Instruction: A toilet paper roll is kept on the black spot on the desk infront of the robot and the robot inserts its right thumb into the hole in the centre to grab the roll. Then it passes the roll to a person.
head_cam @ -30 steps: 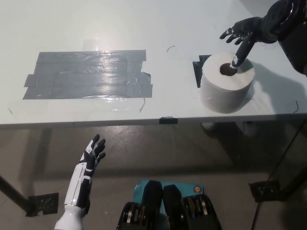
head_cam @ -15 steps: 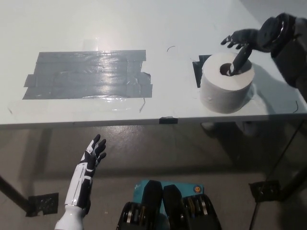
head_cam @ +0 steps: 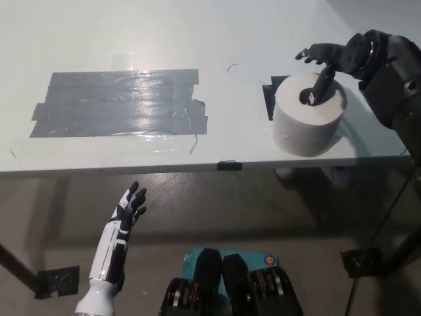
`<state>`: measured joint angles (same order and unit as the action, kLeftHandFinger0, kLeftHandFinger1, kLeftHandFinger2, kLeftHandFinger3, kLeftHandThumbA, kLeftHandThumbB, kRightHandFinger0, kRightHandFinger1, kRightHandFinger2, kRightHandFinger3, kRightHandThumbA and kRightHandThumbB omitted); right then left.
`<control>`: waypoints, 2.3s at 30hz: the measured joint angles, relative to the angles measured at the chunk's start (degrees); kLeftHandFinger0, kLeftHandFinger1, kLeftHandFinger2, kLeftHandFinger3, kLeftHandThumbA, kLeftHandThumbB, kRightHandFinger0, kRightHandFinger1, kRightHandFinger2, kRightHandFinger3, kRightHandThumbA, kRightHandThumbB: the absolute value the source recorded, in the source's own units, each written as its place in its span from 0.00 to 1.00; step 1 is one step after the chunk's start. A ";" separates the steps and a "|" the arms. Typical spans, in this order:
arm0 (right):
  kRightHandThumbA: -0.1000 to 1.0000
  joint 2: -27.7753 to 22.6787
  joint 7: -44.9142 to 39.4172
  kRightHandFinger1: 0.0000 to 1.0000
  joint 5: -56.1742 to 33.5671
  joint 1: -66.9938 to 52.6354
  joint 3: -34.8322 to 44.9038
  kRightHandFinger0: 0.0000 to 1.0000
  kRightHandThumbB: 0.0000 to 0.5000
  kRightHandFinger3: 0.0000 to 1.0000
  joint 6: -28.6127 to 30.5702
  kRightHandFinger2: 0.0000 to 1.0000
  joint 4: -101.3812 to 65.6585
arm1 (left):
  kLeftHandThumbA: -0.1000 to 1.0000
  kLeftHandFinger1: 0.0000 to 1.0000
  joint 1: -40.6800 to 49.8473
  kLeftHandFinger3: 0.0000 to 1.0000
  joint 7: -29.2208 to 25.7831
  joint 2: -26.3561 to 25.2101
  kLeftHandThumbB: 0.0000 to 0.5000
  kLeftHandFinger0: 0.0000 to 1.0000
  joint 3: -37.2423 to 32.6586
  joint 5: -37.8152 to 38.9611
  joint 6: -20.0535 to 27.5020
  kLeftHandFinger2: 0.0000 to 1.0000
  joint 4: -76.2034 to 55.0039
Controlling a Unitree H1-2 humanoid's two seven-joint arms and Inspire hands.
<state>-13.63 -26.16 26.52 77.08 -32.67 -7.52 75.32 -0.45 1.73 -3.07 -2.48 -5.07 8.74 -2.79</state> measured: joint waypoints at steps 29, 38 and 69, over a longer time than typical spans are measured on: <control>0.00 0.97 15.28 0.65 1.67 -4.72 5.80 0.08 0.36 0.83 1.50 0.97 2.03 | 1.00 1.00 -1.64 1.00 0.00 -0.11 0.22 1.00 -0.18 -0.45 -0.78 1.00 -0.24; 0.00 0.19 22.18 0.67 -7.24 -11.00 26.16 0.14 0.28 0.93 6.75 0.98 -3.07 | 1.00 1.00 -2.17 1.00 0.00 -0.21 0.20 1.00 -0.19 -0.47 -0.82 1.00 -0.22; 0.00 9.86 20.79 0.11 -39.76 -15.70 77.38 0.00 0.26 1.00 -8.72 0.71 -8.76 | 1.00 1.00 -2.17 1.00 -0.01 -0.21 0.18 1.00 -0.19 -0.52 -1.22 1.00 0.95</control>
<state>-3.77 -5.38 -13.24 61.38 44.71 -16.25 66.56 -2.62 1.73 -3.28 -2.67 -5.59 7.51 -1.84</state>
